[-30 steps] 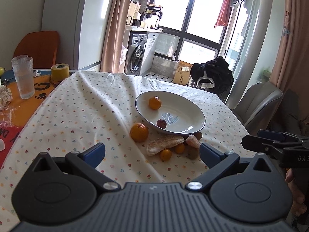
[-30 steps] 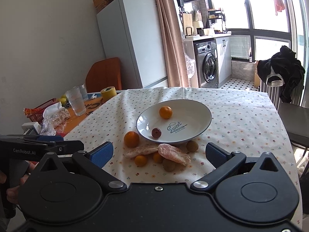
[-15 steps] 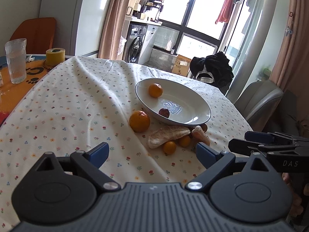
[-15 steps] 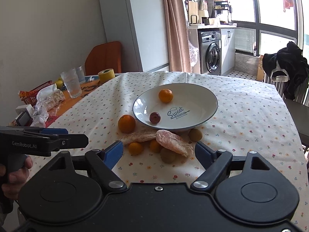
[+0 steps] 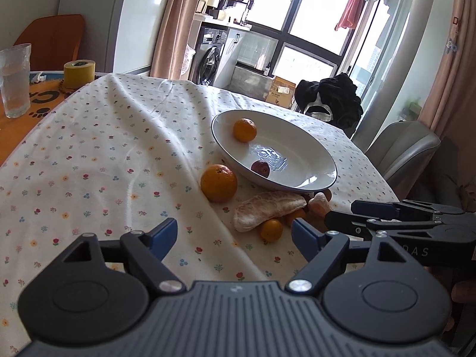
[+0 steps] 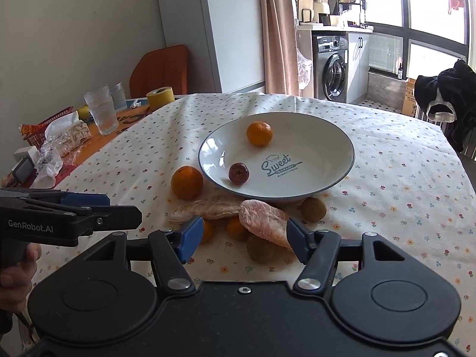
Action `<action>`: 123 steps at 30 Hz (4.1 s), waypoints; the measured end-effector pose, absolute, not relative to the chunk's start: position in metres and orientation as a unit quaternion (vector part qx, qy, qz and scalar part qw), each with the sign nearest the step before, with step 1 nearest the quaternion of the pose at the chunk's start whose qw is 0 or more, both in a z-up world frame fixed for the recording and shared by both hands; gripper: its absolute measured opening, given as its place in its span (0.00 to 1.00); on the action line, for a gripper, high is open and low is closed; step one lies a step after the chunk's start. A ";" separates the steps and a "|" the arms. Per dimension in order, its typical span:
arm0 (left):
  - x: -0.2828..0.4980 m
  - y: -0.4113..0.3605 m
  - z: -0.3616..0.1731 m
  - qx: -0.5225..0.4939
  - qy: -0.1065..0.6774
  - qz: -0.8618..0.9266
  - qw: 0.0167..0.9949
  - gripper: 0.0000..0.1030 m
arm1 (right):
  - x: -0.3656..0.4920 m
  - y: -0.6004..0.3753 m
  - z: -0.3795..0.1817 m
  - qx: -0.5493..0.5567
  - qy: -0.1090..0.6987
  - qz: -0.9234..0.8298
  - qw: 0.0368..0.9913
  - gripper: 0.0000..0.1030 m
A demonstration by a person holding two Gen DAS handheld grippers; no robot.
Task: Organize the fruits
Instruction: 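Grasp the pink netted fruit with the right gripper, then grasp the pale bread-like item with the left gripper while the right holds the pink fruit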
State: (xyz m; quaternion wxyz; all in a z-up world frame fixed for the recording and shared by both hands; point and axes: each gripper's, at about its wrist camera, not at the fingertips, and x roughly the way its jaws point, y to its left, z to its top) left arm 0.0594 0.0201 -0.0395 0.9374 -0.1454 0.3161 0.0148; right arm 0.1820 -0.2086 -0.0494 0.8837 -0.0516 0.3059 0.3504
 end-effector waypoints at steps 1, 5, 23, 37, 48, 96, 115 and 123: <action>0.061 0.020 -0.040 -0.145 0.317 0.013 0.937 0.80 | 0.184 -0.207 -0.051 -0.053 0.307 0.349 0.884 0.59; 0.067 0.021 -0.044 -0.142 0.321 0.008 0.936 0.80 | 0.193 -0.202 -0.054 -0.053 0.311 0.342 0.885 0.59; 0.078 0.023 -0.050 -0.135 0.332 0.005 0.934 0.80 | 0.209 -0.194 -0.063 -0.069 0.308 0.325 0.891 0.33; 0.092 0.009 -0.046 -0.122 0.326 -0.010 0.937 0.80 | 0.218 -0.215 -0.055 -0.069 0.282 0.295 0.911 0.24; 0.114 -0.003 -0.055 -0.114 0.335 -0.020 0.935 0.80 | 0.227 -0.223 -0.061 -0.052 0.281 0.309 0.907 0.24; 0.121 -0.009 -0.059 -0.116 0.348 -0.027 0.930 0.02 | 0.212 -0.237 -0.061 -0.024 0.281 0.321 0.904 0.20; 0.138 -0.021 -0.076 -0.112 0.365 -0.051 0.923 0.50 | 0.219 -0.245 -0.070 -0.013 0.288 0.317 0.903 0.20; 0.139 -0.023 -0.076 -0.105 0.365 -0.060 0.923 0.38 | 0.221 -0.249 -0.069 -0.003 0.289 0.316 0.904 0.19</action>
